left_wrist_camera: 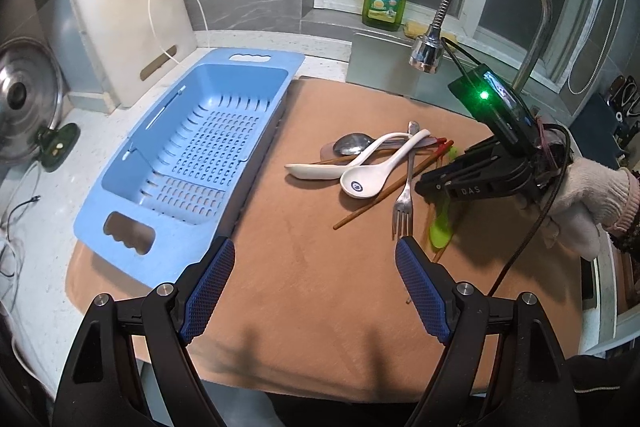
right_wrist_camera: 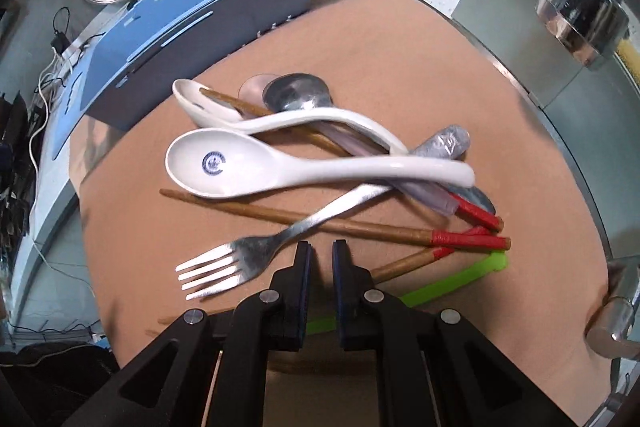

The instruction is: Organize utensils

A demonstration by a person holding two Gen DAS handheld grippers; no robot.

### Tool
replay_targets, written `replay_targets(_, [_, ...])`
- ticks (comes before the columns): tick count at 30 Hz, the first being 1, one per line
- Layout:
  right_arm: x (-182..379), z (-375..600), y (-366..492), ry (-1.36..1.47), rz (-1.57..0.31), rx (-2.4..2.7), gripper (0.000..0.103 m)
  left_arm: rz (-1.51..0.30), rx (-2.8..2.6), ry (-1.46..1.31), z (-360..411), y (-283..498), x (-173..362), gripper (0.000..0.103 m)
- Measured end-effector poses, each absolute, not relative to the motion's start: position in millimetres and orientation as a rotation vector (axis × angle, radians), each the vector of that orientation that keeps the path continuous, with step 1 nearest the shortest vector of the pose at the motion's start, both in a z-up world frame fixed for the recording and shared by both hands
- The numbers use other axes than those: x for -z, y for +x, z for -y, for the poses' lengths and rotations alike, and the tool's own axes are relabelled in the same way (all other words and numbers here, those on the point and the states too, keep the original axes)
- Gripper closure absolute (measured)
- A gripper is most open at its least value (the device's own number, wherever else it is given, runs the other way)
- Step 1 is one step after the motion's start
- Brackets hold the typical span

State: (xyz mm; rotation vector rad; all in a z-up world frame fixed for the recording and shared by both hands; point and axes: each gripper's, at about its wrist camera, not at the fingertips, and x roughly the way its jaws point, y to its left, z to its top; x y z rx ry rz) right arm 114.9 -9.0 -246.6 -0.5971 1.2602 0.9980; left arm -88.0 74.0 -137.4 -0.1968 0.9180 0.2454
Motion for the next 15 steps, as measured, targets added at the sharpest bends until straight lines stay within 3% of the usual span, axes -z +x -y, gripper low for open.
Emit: replay_targets(15, [244.2,94.8,96.8,-0.376,-1.292,-0.931,0.092,-0.948,-0.125,-0.155,-39.3,-60.1,147.2,0.02])
